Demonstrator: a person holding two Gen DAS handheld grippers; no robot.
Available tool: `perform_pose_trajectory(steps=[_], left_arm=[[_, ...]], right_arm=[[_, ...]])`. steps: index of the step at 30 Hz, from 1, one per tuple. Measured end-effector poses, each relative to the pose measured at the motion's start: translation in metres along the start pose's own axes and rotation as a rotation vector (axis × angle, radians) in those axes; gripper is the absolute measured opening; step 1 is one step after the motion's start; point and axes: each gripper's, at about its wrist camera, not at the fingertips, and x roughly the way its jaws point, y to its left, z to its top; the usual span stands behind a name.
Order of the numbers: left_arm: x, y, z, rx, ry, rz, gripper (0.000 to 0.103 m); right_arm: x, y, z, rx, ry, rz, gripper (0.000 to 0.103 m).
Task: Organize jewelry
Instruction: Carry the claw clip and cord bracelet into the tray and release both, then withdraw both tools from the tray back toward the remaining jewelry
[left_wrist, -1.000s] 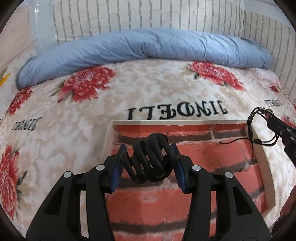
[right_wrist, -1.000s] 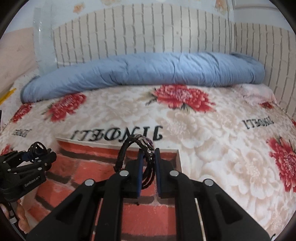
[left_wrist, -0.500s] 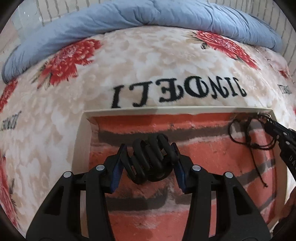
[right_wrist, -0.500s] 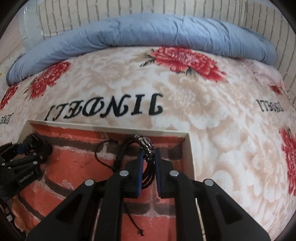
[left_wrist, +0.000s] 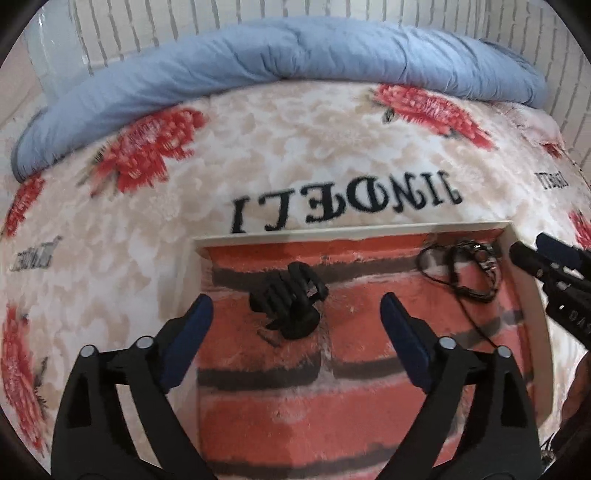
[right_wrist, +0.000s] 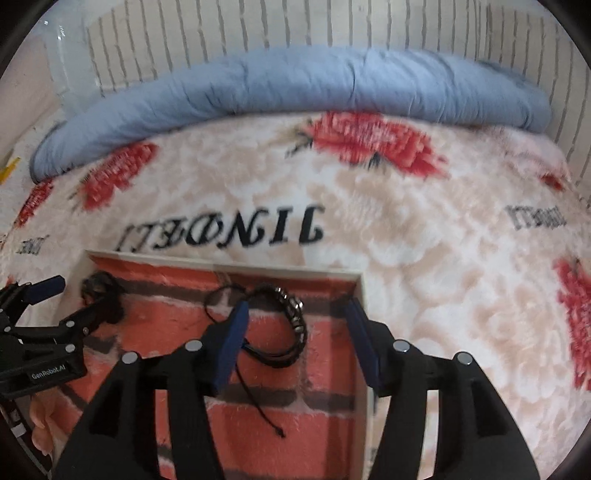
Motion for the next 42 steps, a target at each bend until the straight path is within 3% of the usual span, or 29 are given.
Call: perform_pose_trajectory(steps=[7, 11, 14, 25, 33, 42], left_arm=[[-0.08, 0.016, -0.017, -0.037, -0.131, 0.027, 0.098], [-0.113, 0.027, -0.037, -0.039, -0.167, 0.057, 0.098], [-0.136, 0.039, -0.056, -0.048, -0.191, 0.078, 0.098], [-0.178, 0.069, -0.117, -0.087, -0.257, 0.147, 0.098], [-0.184, 0.07, -0.162, -0.088, -0.231, 0.095, 0.098], [-0.201, 0.069, -0.219, -0.103, -0.213, 0.092, 0.098]], right_arm=[[-0.067, -0.013, -0.006, -0.006, -0.079, -0.012, 0.076], [-0.096, -0.018, -0.023, 0.007, -0.107, -0.019, 0.076], [-0.116, -0.019, -0.042, 0.017, -0.141, -0.03, 0.09], [-0.148, -0.009, -0.089, 0.035, -0.171, -0.071, 0.094], [-0.171, 0.008, -0.132, -0.047, -0.232, -0.156, 0.098], [-0.197, 0.003, -0.192, -0.047, -0.248, -0.142, 0.098]])
